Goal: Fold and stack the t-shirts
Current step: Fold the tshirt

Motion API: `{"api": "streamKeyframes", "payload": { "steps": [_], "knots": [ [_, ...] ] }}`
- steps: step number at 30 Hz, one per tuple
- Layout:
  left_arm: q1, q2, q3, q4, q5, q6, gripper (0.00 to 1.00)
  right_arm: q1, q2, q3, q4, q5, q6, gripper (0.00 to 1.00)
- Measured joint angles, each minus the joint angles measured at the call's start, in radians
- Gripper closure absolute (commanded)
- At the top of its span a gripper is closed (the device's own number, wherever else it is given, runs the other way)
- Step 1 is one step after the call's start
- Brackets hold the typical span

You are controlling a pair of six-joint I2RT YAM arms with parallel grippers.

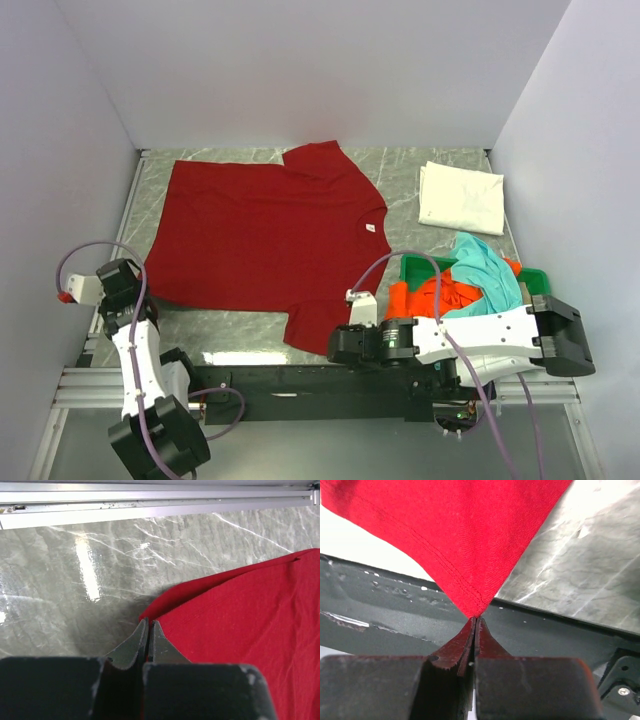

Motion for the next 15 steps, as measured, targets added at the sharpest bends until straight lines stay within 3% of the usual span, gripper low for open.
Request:
{"api": "streamKeyframes", "payload": {
  "steps": [7, 15],
  "knots": [
    [0.0, 0.008, 0.002, -0.003, 0.026, 0.01, 0.99, -0.047, -0.032, 0.049, -0.048, 0.061, -0.026, 1.0],
    [0.0, 0.13, 0.038, 0.044, 0.118, 0.024, 0.99, -0.256, -0.058, 0.12, -0.017, 0.095, -0.199, 1.0]
  ]
}}
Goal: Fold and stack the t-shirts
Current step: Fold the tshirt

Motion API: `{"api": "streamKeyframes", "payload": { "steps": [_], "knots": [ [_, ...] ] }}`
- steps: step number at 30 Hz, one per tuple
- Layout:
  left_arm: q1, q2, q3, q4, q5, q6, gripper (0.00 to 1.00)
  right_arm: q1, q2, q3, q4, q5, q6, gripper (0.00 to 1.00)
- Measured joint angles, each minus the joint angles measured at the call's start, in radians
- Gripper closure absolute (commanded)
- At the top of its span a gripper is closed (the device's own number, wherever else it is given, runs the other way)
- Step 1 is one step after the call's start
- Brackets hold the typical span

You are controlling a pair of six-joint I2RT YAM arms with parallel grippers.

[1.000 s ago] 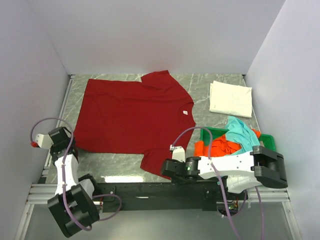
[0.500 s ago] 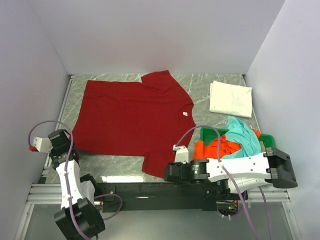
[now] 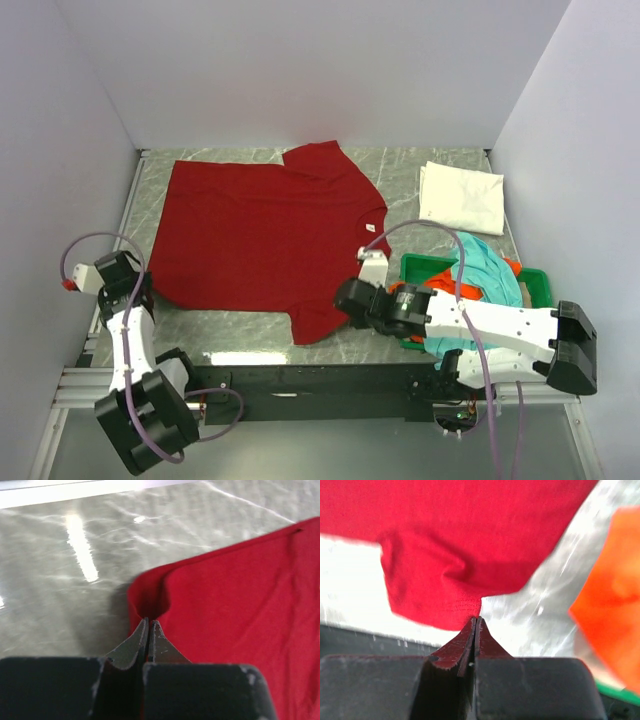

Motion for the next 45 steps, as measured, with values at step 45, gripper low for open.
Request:
{"api": "streamKeyframes", "payload": {
  "steps": [45],
  "knots": [
    [-0.15, 0.7, 0.478, 0.283, 0.155, 0.029, 1.0, -0.71, 0.704, 0.753, 0.134, -0.171, -0.629, 1.0]
  ]
}}
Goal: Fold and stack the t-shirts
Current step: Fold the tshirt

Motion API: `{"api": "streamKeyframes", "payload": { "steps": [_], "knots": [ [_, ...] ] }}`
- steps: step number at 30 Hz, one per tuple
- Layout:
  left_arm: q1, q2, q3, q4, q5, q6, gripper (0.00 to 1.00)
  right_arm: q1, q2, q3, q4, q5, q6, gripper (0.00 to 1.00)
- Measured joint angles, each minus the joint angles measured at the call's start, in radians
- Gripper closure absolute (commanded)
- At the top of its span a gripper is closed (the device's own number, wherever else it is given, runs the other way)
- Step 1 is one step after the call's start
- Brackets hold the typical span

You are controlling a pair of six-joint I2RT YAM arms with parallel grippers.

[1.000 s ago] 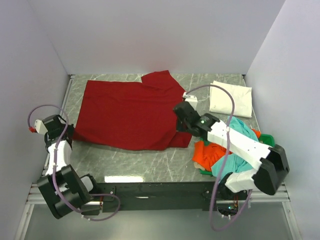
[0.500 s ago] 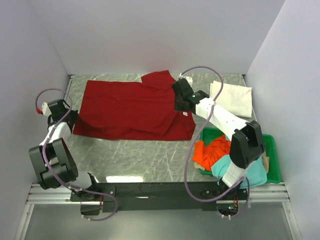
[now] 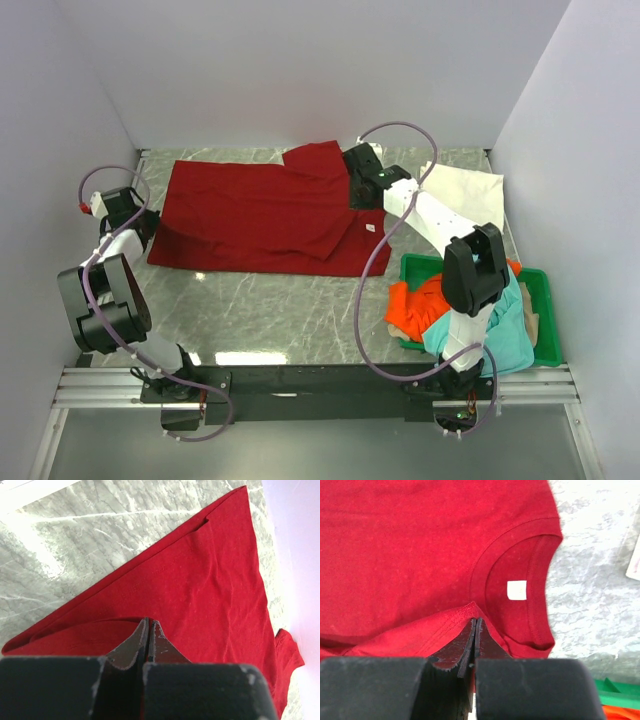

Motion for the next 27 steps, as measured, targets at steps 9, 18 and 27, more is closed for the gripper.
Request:
{"api": "streamKeyframes", "payload": {
  "steps": [9, 18, 27],
  "knots": [
    [-0.001, 0.001, 0.0, 0.016, -0.016, -0.001, 1.0, -0.025, 0.002, 0.012, -0.013, 0.0, -0.003, 1.0],
    [-0.002, 0.039, 0.026, 0.025, -0.006, 0.0, 0.99, -0.03, 0.003, 0.021, -0.026, 0.0, -0.009, 1.0],
    [-0.003, 0.104, 0.066, 0.018, 0.01, 0.021, 0.55, -0.037, 0.05, 0.082, -0.043, -0.004, -0.018, 0.79]
  ]
}}
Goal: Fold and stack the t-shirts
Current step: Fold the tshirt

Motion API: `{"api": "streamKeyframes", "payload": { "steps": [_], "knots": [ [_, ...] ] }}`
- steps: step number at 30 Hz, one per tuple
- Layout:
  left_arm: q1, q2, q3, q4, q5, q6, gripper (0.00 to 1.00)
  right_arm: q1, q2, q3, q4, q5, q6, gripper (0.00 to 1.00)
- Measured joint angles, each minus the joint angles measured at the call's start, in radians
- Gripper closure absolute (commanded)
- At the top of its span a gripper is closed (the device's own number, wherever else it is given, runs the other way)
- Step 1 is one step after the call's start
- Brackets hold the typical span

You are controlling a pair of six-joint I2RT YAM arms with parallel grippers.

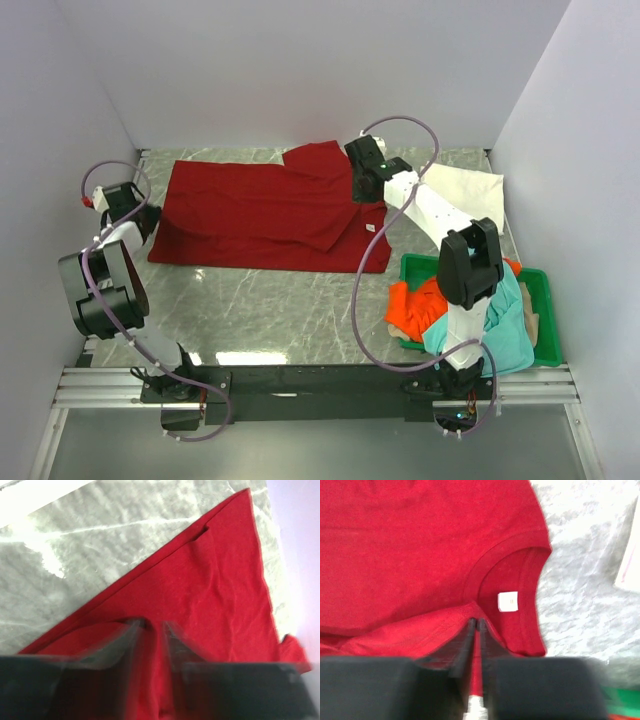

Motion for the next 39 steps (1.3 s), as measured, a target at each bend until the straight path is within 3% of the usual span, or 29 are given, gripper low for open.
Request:
{"api": "streamKeyframes", "payload": {
  "steps": [3, 6, 11, 20, 23, 28, 39],
  "knots": [
    [-0.003, 0.0, 0.019, 0.001, -0.001, 0.002, 0.23, -0.01, 0.034, 0.041, -0.015, -0.004, -0.006, 0.45],
    [-0.015, 0.0, 0.037, -0.003, -0.017, 0.005, 0.17, -0.019, 0.066, 0.08, -0.021, -0.005, -0.019, 0.4],
    [-0.095, -0.014, 0.046, -0.014, -0.07, 0.031, 0.12, -0.02, 0.044, 0.039, 0.005, -0.03, -0.025, 0.4],
    [-0.256, -0.197, -0.053, 0.017, -0.124, 0.117, 0.04, 0.061, -0.113, -0.31, 0.167, -0.27, -0.018, 0.45],
    [-0.255, -0.242, -0.098, 0.032, -0.089, 0.146, 0.02, 0.115, -0.106, -0.344, 0.199, -0.323, -0.011, 0.46],
    [-0.249, -0.192, -0.107, 0.033, -0.015, 0.186, 0.01, 0.177, -0.069, -0.343, 0.252, -0.36, -0.003, 0.47],
    [-0.191, -0.051, -0.151, 0.045, 0.125, 0.206, 0.01, 0.181, 0.018, -0.332, 0.257, -0.331, 0.006, 0.47]
  ]
}}
